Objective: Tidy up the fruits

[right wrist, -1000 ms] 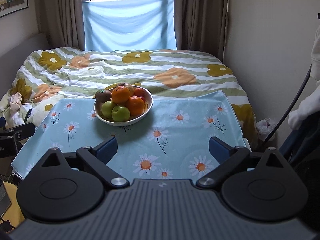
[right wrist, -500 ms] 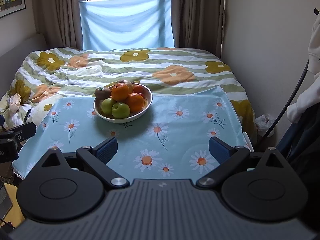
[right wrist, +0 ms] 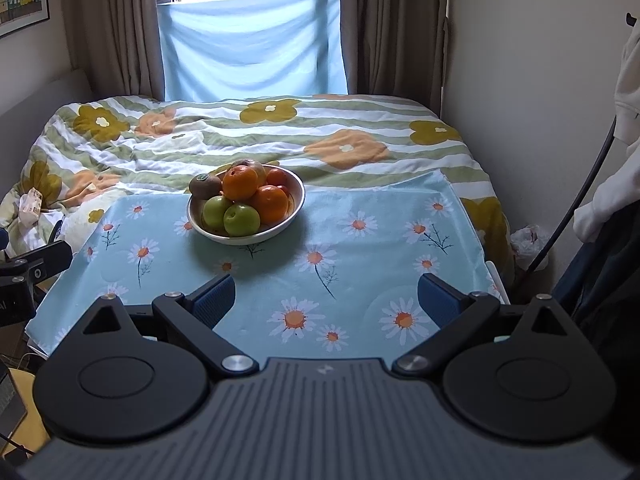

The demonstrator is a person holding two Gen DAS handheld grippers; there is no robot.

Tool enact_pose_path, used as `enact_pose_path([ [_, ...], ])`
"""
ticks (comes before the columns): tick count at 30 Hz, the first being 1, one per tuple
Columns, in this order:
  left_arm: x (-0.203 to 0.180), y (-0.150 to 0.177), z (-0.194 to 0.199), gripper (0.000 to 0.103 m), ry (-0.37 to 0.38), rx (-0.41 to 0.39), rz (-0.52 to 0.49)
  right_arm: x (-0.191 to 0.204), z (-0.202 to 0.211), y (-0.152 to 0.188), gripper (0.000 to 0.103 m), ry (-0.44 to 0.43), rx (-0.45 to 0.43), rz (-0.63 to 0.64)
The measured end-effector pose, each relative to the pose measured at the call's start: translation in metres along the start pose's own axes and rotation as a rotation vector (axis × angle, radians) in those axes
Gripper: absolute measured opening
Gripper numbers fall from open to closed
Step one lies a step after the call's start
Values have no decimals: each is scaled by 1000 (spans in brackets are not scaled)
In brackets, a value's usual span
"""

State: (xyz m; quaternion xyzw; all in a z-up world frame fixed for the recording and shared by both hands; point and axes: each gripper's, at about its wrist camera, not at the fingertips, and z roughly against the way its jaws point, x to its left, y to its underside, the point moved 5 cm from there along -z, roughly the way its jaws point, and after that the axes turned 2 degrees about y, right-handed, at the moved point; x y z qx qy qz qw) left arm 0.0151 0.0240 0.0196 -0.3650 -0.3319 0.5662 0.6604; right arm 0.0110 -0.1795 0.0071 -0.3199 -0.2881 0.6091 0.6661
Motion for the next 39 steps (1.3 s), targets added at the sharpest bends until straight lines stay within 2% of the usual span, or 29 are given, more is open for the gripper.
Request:
enact_pose_path([
  [22,9,0,-2,103,-25,3,24,2,-1,-1,103,5,5,-1],
  [27,7,-1,-2,103,-45,-5,1,2,-1,-1,103,5,3,-2],
  [39,1,-2,1,103,-26,-29,-23,4,0,-4,103,1,0,-4],
])
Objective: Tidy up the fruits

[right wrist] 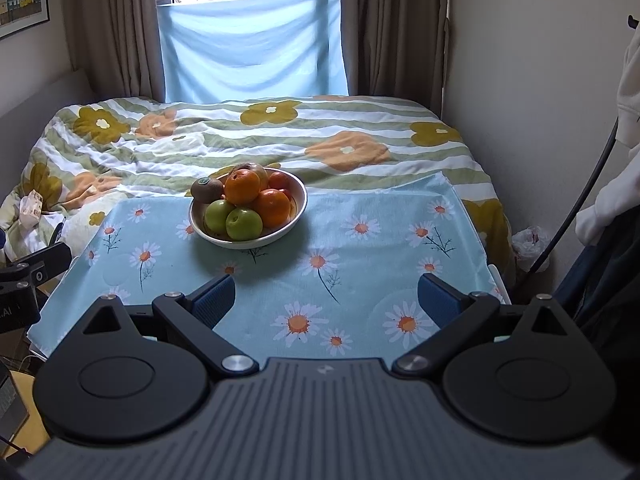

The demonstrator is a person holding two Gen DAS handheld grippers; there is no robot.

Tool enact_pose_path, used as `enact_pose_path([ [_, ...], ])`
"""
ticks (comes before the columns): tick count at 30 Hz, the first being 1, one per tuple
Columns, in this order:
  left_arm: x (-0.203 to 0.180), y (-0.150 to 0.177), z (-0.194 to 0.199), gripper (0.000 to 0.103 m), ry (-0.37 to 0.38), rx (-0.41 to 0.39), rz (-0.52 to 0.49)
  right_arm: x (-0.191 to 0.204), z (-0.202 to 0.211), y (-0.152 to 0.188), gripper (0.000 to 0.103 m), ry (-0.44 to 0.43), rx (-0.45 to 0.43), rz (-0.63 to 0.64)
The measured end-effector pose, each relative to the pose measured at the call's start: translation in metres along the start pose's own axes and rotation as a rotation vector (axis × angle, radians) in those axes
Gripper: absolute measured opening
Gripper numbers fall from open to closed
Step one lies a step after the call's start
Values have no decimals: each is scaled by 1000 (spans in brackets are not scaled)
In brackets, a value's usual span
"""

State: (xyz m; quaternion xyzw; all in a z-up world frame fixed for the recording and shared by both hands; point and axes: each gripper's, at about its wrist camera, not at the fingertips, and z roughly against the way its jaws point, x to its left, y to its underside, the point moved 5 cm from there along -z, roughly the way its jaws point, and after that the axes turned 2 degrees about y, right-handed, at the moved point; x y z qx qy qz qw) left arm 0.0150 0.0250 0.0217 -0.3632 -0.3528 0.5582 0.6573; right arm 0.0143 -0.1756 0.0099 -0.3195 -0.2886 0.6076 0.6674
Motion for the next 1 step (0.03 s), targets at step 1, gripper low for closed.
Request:
enact_pose_path([
  [1,0,0,0,103,4,2,0,0,0,0,103,0,0,-1],
])
